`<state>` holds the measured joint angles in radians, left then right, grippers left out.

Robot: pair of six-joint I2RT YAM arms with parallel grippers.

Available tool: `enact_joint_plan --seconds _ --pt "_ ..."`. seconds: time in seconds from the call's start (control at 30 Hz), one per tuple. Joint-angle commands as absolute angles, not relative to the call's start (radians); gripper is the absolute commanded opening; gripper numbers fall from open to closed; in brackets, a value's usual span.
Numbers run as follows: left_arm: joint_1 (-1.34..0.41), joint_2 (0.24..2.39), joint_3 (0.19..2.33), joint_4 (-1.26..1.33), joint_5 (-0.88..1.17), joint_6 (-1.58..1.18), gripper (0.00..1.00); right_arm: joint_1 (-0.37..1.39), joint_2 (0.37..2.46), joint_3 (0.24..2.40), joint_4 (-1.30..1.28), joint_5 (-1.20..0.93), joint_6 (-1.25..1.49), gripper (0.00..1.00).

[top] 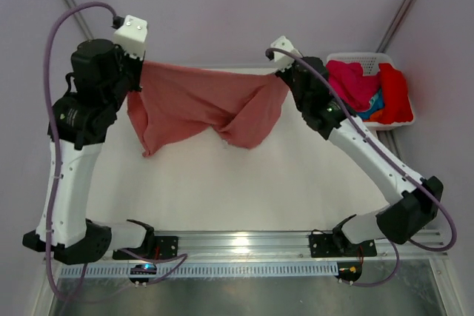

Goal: Fold and stack the t-shirts
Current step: Flatten the tshirt out

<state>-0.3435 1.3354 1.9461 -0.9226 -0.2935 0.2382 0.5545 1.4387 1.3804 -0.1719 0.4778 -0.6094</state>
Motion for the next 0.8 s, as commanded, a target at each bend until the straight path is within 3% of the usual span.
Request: enact_joint_plan --seconds 0.0,0.3,0.43,0.53,0.77 --pt "-0.334 1.292 1.976 -0.988 -0.388 0.219 0.0 0.558 1.319 1.506 -0.178 0.546 -0.658 0.03" --pt "-0.334 1.091 1.953 -0.963 -0.341 0.202 0.0 0.558 1.125 1.758 -0.392 0.519 -0.586 0.03" --pt "-0.334 0.939 1.836 -0.801 -0.252 0.287 0.0 0.558 1.039 1.801 -0.488 0.456 -0.526 0.03" --pt "-0.334 0.96 1.945 -0.848 -0.268 0.285 0.0 0.558 0.999 1.877 -0.575 0.402 -0.474 0.03" --pt "-0.334 0.951 1.914 -0.841 -0.206 0.232 0.0 0.558 0.983 1.99 -0.666 0.282 -0.419 0.03"
